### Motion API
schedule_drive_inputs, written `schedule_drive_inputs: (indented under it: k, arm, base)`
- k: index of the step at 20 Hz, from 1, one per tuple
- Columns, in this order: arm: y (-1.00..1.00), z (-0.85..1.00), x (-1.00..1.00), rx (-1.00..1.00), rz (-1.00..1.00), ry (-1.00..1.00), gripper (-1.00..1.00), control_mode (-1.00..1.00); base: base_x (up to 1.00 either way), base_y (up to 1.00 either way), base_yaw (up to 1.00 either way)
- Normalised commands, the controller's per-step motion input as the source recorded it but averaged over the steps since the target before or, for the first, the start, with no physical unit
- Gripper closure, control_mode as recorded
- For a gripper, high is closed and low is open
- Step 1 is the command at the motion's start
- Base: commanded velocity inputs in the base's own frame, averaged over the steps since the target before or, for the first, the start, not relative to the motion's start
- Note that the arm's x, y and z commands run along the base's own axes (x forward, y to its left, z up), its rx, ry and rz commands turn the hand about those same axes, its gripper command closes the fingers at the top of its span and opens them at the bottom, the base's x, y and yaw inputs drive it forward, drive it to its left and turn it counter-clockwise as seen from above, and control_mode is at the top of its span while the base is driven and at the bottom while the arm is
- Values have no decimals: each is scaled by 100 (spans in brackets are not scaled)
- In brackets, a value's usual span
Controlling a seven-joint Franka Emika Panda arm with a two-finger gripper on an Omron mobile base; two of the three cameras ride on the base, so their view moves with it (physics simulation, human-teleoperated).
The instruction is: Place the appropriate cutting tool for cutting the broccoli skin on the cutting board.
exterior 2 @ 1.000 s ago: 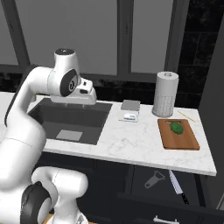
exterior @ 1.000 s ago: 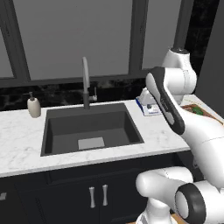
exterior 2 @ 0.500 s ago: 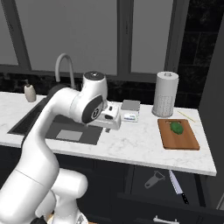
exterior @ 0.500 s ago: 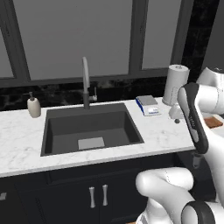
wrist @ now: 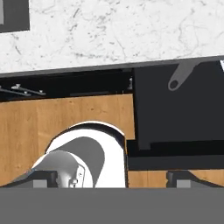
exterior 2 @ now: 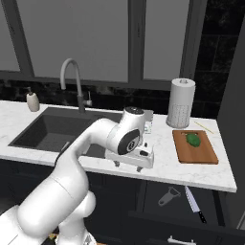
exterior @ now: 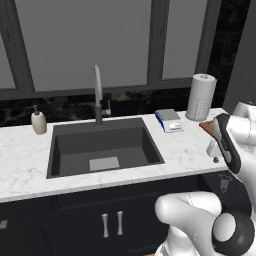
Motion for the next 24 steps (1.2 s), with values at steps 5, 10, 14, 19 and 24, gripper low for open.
schedule_drive_inputs:
  k: [5,10,14,19,24]
  arm:
    - [-44,-28,2,0,0,0,-100,-100]
    - [-44,-62,0,0,0,0,-100,-100]
    - [-68,-56,-8,8,0,0,-100,-100]
    - [-56,-63,-5,13,0,0,-100,-100]
    - [-47,-41,0,15,0,6,-100,-100]
  base:
    - [0,0,0]
    - [0,0,0]
    - [0,0,0]
    - [0,0,0]
    - [0,0,0]
